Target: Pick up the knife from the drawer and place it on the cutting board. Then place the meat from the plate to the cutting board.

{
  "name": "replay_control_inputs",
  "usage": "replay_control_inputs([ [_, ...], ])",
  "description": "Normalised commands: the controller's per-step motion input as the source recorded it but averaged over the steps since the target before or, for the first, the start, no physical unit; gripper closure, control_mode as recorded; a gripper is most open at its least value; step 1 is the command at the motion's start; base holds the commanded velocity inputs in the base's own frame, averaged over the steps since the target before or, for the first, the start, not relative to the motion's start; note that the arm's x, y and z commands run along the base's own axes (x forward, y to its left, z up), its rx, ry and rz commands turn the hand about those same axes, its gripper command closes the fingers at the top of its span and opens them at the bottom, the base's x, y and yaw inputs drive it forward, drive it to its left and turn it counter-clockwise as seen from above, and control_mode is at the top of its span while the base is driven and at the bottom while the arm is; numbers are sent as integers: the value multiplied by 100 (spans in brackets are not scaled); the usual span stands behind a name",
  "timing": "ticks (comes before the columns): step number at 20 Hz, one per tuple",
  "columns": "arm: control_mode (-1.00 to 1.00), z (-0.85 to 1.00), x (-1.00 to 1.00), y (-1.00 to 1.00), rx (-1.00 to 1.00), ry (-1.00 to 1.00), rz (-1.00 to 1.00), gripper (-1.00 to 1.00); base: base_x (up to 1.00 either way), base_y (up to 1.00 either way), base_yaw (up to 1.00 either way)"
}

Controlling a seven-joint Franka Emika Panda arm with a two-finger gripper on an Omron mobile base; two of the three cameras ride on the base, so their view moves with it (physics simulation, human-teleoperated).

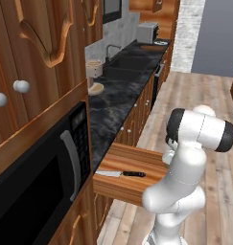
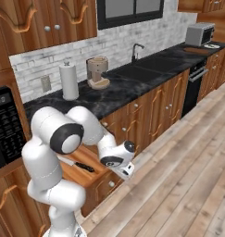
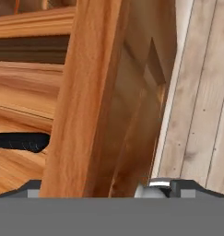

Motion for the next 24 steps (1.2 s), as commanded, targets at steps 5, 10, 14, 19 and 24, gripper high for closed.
replay_control_inputs([
  [5, -100, 55, -28, -79, 31, 17, -8, -100, 0, 0, 0],
  [10, -100, 96, -2, -3, 17, 19, -4, -100, 0, 0, 0],
  [14, -100, 49, -11, 9, 3, 7, 0, -100, 0, 0, 0],
  [19, -100, 13, -10, 36, -3, 14, -31, -100, 0, 0, 0],
  [24, -100, 9, 0, 58, -3, 3, -62, -100, 0, 0, 0],
])
